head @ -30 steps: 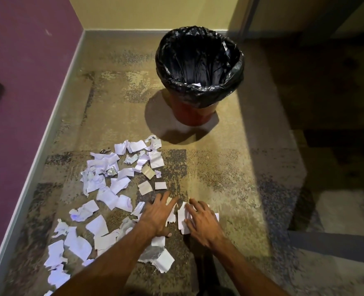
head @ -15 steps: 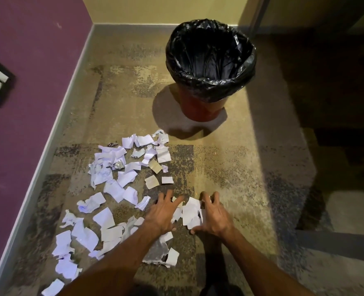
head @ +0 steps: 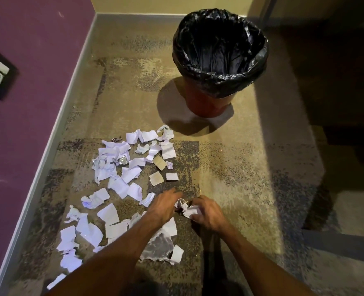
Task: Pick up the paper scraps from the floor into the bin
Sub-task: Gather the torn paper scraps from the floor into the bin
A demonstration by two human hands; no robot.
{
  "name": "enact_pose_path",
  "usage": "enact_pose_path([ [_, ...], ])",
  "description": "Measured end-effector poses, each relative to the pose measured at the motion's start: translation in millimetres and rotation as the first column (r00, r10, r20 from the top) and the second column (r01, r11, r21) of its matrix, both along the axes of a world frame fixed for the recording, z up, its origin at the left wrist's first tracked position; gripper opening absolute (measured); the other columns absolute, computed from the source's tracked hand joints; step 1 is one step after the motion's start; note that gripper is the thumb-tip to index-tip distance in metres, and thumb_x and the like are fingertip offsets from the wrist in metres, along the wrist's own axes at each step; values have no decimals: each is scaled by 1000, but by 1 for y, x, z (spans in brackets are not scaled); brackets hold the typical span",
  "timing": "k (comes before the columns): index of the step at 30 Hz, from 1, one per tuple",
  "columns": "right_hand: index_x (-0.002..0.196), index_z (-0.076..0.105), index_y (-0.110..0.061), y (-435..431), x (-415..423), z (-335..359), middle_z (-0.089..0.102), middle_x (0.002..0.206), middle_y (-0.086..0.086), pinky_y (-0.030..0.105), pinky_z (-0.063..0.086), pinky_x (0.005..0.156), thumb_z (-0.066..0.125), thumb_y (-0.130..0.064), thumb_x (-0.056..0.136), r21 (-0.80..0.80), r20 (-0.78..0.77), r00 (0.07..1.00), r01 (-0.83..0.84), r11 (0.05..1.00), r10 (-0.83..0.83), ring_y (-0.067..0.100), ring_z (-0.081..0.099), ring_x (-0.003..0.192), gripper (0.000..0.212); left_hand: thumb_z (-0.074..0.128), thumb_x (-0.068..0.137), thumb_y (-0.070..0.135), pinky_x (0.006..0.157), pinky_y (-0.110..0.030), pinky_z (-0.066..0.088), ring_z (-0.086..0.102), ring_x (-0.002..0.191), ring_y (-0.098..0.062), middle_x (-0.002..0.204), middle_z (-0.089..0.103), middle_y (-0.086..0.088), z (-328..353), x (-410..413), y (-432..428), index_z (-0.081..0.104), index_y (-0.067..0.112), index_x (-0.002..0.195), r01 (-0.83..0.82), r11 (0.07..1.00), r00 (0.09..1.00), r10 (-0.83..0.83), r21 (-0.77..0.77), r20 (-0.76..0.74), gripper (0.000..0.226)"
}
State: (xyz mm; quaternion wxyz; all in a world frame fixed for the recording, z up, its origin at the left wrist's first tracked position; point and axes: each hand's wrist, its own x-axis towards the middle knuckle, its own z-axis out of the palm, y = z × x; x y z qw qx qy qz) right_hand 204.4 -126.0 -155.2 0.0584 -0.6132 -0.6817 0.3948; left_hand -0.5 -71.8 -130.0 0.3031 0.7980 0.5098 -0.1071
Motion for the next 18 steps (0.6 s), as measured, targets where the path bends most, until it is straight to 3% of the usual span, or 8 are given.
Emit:
enact_pose_path([
  [3, 99, 68, -22, 11, 12, 15, 63, 105, -2, 32, 55, 73, 72, -23, 96, -52, -24, 995, 92, 994, -93, 16, 63, 90, 5, 74, 88, 5, 96, -44, 54, 63, 120, -32, 130, 62, -10, 10, -3, 8, 59, 17, 138, -30, 999, 999, 29, 21, 31, 54],
  [6, 91, 61, -26, 26, 24, 34, 63, 107, 0, 25, 52, 68, 68, -16, 99, -58, -38, 981, 187, 981, -189, 18, 66, 90, 14, 69, 89, 1, 96, -41, 53, 62, 122, -30, 133, 63, -8, 22, -8, 21, 59, 20, 141, -107, 993, 993, 104, 52, 61, 56],
  [12, 96, 65, -17, 64, 43, 87, 74, 96, 3, 38, 66, 65, 70, -18, 100, -13, -141, 936, 323, 946, -321, 20, 76, 80, 6, 70, 91, -2, 91, -34, 55, 66, 115, -26, 129, 66, -6, 72, -3, 60, 63, 21, 138, -179, 973, 975, 157, 143, 157, 53],
  [15, 91, 64, -18, 93, 41, 126, 73, 91, 5, 22, 57, 54, 70, -16, 99, 31, -229, 895, 400, 916, -383, 22, 73, 76, 10, 67, 90, 0, 94, -34, 52, 64, 119, -27, 132, 66, -7, 104, 8, 89, 62, 21, 138, -214, 958, 959, 169, 190, 226, 53],
  [16, 89, 64, -20, 104, 40, 139, 72, 91, 4, 23, 55, 53, 70, -17, 97, 71, -245, 884, 425, 902, -397, 23, 72, 76, 11, 66, 89, -1, 93, -31, 50, 63, 117, -27, 130, 67, -7, 115, 12, 99, 63, 20, 135, -223, 951, 950, 163, 213, 266, 51],
  [18, 91, 64, -26, 127, 39, 164, 70, 95, 0, 38, 61, 60, 73, -21, 93, 147, -297, 863, 464, 874, -409, 22, 71, 81, 11, 63, 85, -3, 86, -29, 47, 63, 107, -27, 117, 66, -5, 144, 24, 120, 64, 21, 121, -231, 936, 933, 134, 267, 334, 43],
])
